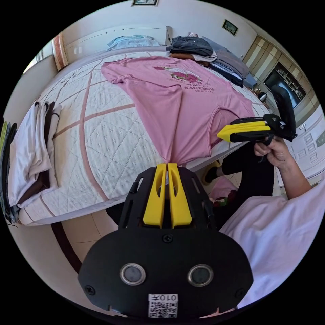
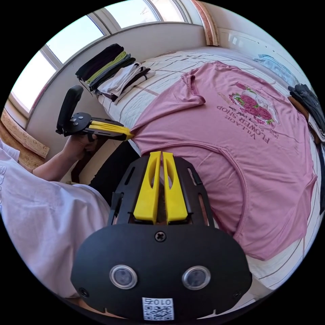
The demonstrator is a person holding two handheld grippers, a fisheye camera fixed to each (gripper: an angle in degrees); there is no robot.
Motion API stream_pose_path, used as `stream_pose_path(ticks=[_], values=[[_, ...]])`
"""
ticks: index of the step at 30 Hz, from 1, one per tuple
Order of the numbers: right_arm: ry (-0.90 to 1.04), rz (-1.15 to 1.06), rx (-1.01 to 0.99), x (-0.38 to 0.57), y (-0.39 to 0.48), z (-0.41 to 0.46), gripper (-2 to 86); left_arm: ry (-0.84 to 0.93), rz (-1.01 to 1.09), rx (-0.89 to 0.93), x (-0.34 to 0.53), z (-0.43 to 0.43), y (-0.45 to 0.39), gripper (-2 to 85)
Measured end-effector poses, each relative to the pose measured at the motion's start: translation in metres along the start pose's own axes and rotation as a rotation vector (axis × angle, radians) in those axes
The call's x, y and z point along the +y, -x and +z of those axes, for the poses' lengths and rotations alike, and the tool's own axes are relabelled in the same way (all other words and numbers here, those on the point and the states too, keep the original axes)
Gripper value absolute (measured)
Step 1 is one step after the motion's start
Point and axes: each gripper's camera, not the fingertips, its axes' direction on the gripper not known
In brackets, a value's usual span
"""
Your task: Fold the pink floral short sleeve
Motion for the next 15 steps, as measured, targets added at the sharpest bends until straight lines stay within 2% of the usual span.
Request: stream_pose_path(ticks=[4,9,10,15], values=[[-0.081,0.010,-0.033,-0.003,-0.002,-0.013,3.7,-0.024,-0.006,0.011,0.005,0.015,-0.004,-0.1],[-0.043,0.001,-0.053,-0.007,-0.006,0.009,3.7,-0.074,0.002,0.018,0.007,0.012,-0.004,0.1],[-0.012,-0.001,-0.044,-0.006,-0.009,0.016,3.7,-0.052,0.005,0.000,0.007,0.012,-0.004,0.3],[-0.147,0.073,-0.108,0.028,-0.034,-0.032,4.5,0.054,0.020,-0.063,0.010,0.014,-0.006,0.7]])
